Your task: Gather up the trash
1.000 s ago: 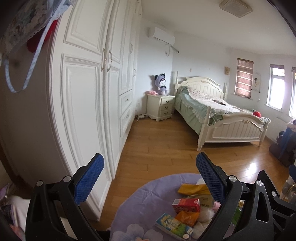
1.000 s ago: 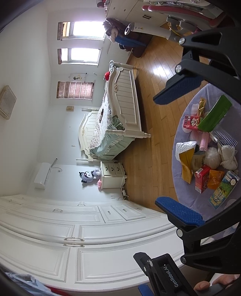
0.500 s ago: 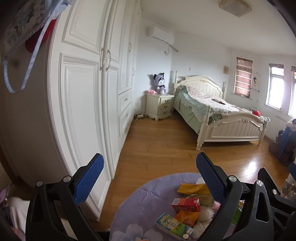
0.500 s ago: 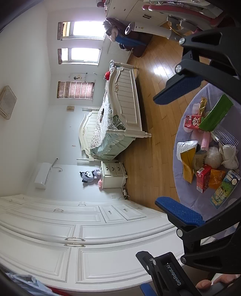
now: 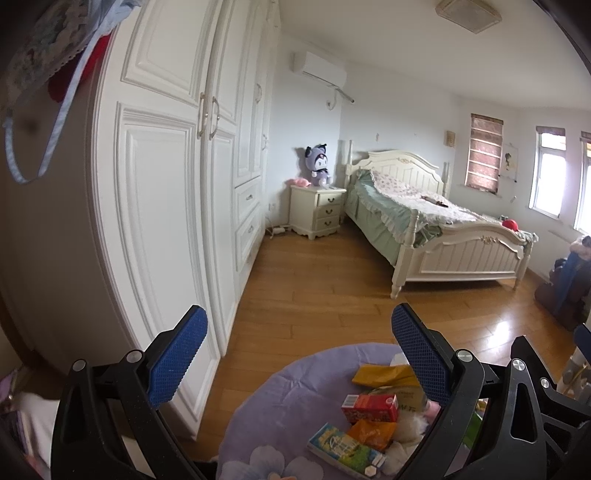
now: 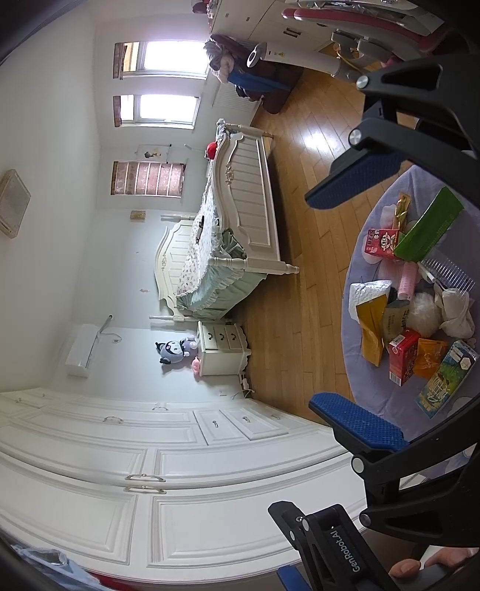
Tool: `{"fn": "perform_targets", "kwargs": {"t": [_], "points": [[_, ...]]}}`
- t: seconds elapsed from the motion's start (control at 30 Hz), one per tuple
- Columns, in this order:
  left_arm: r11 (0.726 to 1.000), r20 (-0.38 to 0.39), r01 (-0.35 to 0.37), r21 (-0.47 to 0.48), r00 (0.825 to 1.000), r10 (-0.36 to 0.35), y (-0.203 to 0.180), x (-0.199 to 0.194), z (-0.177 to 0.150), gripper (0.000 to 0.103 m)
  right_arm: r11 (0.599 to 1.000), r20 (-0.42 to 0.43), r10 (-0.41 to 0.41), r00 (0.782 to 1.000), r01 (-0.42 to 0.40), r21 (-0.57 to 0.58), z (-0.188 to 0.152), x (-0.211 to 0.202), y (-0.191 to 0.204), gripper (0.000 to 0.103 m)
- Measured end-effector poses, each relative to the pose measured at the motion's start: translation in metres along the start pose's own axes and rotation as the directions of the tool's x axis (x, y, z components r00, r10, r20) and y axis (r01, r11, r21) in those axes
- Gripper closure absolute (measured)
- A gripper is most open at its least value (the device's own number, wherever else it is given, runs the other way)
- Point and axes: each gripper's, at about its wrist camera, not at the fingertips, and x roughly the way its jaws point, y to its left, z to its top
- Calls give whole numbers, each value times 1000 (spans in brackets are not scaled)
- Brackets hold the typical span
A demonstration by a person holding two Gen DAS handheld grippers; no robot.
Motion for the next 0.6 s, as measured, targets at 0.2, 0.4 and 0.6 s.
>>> {"fn": "perform_targets", "kwargs": {"t": [0.2, 0.4, 0.6], "points": [[1000, 1, -3, 1, 1000, 3, -1, 1, 0, 5, 1000, -3, 2, 1000, -2, -2, -1, 1, 0, 5], [1000, -17, -6, 2, 1000, 6, -2, 10, -5, 5, 1000, -34, 9, 999, -8, 9, -3, 13, -8, 5], [996, -61, 83, 21, 995, -81, -7, 23, -18, 5, 996, -106, 82, 991, -86, -34, -16, 34, -24, 5]]}}
